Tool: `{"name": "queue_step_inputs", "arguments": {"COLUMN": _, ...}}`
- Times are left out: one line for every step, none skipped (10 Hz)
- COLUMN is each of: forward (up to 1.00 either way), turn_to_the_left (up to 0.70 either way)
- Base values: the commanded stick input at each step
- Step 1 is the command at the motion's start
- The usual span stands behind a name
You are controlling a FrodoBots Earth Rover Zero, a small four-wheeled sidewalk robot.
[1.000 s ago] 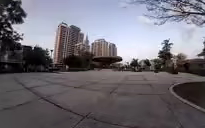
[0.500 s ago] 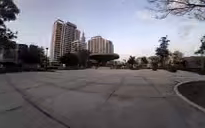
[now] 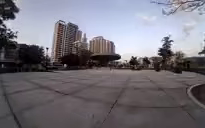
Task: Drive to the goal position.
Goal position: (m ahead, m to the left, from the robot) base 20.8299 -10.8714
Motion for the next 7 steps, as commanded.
{"name": "queue_step_inputs", "arguments": {"forward": 1.00, "turn_to_the_left": -0.40}}
{"name": "queue_step_inputs", "arguments": {"forward": 1.00, "turn_to_the_left": -0.40}}
{"name": "queue_step_inputs", "arguments": {"forward": 1.00, "turn_to_the_left": -0.40}}
{"name": "queue_step_inputs", "arguments": {"forward": 1.00, "turn_to_the_left": -0.40}}
{"name": "queue_step_inputs", "arguments": {"forward": 1.00, "turn_to_the_left": -0.40}}
{"name": "queue_step_inputs", "arguments": {"forward": 1.00, "turn_to_the_left": -0.40}}
{"name": "queue_step_inputs", "arguments": {"forward": 1.00, "turn_to_the_left": -0.40}}
